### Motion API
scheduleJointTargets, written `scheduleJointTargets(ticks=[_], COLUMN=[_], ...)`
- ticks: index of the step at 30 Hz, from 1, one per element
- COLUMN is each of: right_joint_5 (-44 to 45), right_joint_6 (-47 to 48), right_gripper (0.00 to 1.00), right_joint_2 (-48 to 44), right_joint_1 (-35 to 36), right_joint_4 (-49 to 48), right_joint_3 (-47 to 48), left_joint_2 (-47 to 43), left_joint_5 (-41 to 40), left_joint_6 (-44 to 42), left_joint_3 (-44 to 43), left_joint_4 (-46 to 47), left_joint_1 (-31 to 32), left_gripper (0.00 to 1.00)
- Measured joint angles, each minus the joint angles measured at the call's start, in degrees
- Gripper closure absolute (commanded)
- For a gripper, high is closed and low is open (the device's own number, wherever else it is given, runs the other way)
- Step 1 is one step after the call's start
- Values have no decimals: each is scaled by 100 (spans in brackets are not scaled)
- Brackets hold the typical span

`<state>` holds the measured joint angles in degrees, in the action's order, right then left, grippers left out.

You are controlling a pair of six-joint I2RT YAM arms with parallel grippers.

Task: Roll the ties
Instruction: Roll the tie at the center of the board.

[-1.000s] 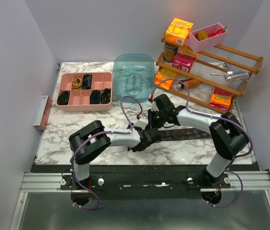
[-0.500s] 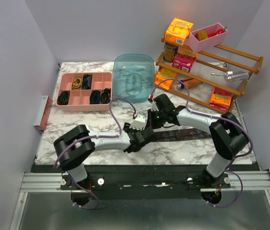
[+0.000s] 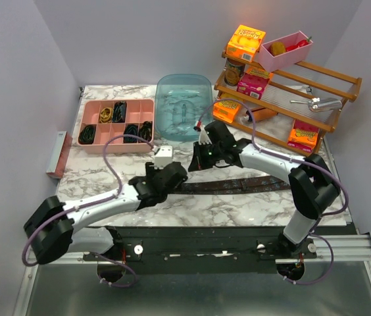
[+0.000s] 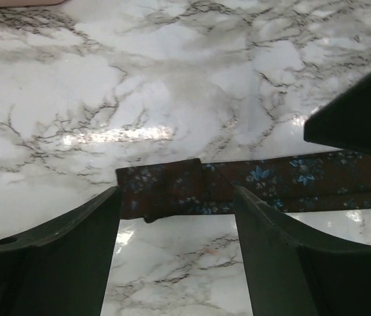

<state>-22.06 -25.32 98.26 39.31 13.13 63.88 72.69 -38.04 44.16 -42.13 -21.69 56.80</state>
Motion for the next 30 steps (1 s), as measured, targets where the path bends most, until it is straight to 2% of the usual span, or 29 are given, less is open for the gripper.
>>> scheduleJointTargets(ticks=[7, 10, 19, 30], right_joint_5=[-166, -212, -299, -326], right_joint_6=[13, 13, 7, 7], right_gripper=[100, 100, 100, 100], right_joint_2=[472, 708, 1014, 1397], right_joint_1=[400, 551, 837, 874], right_joint_4=[-24, -24, -9, -15], right_joint_3=[608, 765, 999, 1182], left_joint_2=[-1523, -1910, -2083, -2107], left_joint_5=[1294, 1799, 2894, 3425], left_joint_6=[116, 208, 455, 581], left_joint_3=[1130, 1449, 2020, 2400], left_joint_4=[564, 737, 1307, 1777], left_joint_1=[-1458, -1899, -2524, -2935], left_gripper=[14, 13, 13, 15])
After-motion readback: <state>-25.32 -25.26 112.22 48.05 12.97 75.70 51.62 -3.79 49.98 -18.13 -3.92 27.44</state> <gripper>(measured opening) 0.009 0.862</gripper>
